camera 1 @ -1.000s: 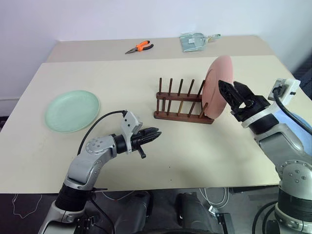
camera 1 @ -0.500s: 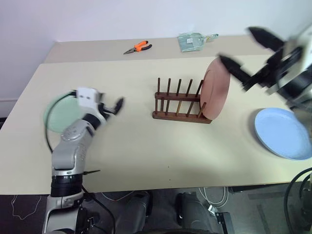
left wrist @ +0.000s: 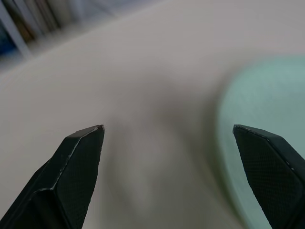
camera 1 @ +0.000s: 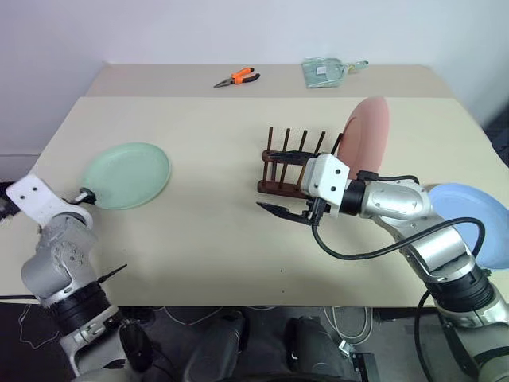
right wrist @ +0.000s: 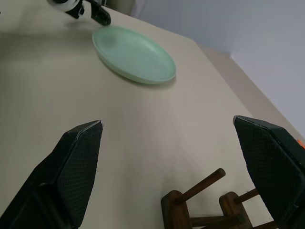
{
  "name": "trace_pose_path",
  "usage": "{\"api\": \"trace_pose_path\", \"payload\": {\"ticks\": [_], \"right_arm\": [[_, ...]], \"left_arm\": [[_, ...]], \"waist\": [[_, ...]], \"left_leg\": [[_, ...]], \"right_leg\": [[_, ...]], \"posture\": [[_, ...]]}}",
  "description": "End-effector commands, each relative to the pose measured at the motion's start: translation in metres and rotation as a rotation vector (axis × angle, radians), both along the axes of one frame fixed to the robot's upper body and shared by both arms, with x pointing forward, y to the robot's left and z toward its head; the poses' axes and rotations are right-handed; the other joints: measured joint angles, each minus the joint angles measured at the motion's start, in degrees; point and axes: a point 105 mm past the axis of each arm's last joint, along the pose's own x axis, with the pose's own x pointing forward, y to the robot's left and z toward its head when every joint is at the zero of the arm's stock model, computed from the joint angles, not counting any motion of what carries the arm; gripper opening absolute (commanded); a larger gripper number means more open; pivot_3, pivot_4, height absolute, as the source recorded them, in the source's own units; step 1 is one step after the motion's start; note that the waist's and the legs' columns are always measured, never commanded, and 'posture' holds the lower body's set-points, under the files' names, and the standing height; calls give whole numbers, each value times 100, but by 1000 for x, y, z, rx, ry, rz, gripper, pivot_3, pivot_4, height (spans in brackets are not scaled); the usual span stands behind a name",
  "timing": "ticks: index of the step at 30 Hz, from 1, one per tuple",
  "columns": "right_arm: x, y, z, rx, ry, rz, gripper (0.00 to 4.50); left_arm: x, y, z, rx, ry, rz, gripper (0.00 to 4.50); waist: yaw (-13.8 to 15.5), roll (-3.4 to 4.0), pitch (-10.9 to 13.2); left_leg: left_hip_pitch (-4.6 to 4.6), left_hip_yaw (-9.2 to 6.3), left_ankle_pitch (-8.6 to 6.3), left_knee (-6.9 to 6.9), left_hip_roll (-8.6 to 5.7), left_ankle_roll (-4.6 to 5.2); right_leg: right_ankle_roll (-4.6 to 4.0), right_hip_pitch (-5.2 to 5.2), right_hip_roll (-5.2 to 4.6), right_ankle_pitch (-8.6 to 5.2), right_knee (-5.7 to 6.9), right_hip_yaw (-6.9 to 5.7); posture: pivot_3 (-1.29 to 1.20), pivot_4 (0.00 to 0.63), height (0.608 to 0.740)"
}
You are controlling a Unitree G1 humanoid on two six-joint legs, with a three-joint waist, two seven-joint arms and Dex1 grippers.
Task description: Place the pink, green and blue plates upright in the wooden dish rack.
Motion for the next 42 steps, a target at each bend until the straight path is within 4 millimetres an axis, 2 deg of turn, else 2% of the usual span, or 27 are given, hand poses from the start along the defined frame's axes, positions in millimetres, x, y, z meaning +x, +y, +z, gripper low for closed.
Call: {"api": "trace_pose_path", "payload": {"ticks": [1, 6, 7, 9, 12, 16, 19, 21, 24, 27, 31, 34, 36, 39, 41, 42], "right_arm": [[-3, 3, 5, 19, -31, 12, 4500], [-4, 2, 3, 17, -43, -12, 4500], [-4, 1, 4, 20, -39, -17, 4500], [-4, -1, 4, 23, -25, -28, 4500], [-1, -4, 6, -4, -48, -53, 4500], [4, 0, 16, -37, -166, -66, 4500], [8, 6, 25, -60, -261, -60, 4500], [11, 9, 27, -83, -316, -58, 4500], [24, 17, 28, -173, -472, -73, 4500], [38, 20, 28, -223, -562, -113, 4500], [56, 15, 21, -308, -646, -169, 4500], [60, 13, 22, -303, -667, -192, 3647], [60, 13, 22, -300, -673, -196, 2588], [59, 14, 20, -303, -682, -191, 1103], [58, 15, 19, -306, -691, -190, 75], [58, 15, 19, -305, -695, -193, 0]], "left_arm": [[2, -10, 11, -58, -84, -64, 3066], [5, -11, 0, -178, -99, -49, 384], [6, -10, -1, -180, -99, -45, 21], [13, -13, 8, -148, -135, -80, 21], [30, -32, 47, -45, -287, -213, 21], [46, -77, 100, 105, -438, -425, 21], [53, -118, 136, 151, -544, -562, 21], [54, -135, 149, 179, -573, -618, 21], [53, -170, 170, 206, -615, -723, 21], [50, -193, 180, 206, -641, -799, 21], [48, -208, 186, 188, -644, -855, 21], [45, -213, 183, 192, -633, -884, 0], [45, -213, 179, 183, -625, -890, 0], [44, -212, 180, 143, -655, -892, 1006], [43, -210, 188, 120, -703, -875, 1999], [42, -208, 192, 109, -731, -860, 2483]], "waist": [[-8, -9, 4], [-10, -9, 3], [-9, -10, 3], [-7, -9, 3], [1, -14, 4], [9, -21, 8], [-8, -21, 8], [-23, -21, 8], [-57, -21, 8], [-77, -21, 8], [-89, -22, 8], [-128, -22, 9], [-154, -22, 9], [-164, -22, 9], [-164, -22, 9], [-162, -22, 9]], "left_leg": [[0, 0, 0, 1, 2, 0], [0, 0, 1, 1, 8, -5], [0, 1, 1, 1, 8, -5], [1, 2, 1, 1, 8, -5], [0, 2, 1, 1, 8, -5], [-3, 2, 1, 7, 7, -5], [-5, 3, 1, 9, 6, -5], [-5, 3, 1, 8, 7, -6], [-4, 11, 19, 3, 7, -37], [-4, 11, 24, 2, 8, -45], [-4, 13, 27, 1, 8, -47], [-4, 14, 27, 0, 8, -48], [-4, 14, 29, -3, 8, -50], [-4, 14, 30, -4, 9, -52], [-3, 14, 31, -5, 10, -53], [-3, 14, 31, -5, 10, -54]], "right_leg": [[0, -1, 2, 0, 2, 0], [-6, -1, 7, 3, 9, 1], [-6, -2, 7, 3, 9, 2], [-6, -1, 7, 3, 9, 2], [-7, -3, 7, 4, 8, 3], [-9, -2, 6, 5, 5, 6], [-9, 1, 7, 6, 4, 6], [-9, 7, 7, 6, 7, 6], [-9, 9, 8, 6, 13, 12], [-9, 7, 12, 6, 14, 20], [-9, 4, 16, 6, 15, 28], [-9, 3, 16, 6, 15, 32], [-9, 2, 17, 6, 15, 35], [-10, 0, 22, 7, 17, 39], [-11, -2, 24, 7, 17, 42], [-12, -2, 24, 8, 17, 42]], "posture": [[0, 150, 729], [0, 150, 729], [0, 150, 729], [0, 150, 729], [0, 150, 729], [0, 150, 729], [0, 150, 729], [0, 150, 729], [0, 150, 729], [0, 150, 729], [0, 150, 729], [0, 150, 729], [0, 150, 729], [0, 150, 729], [0, 150, 729], [0, 150, 729]]}}
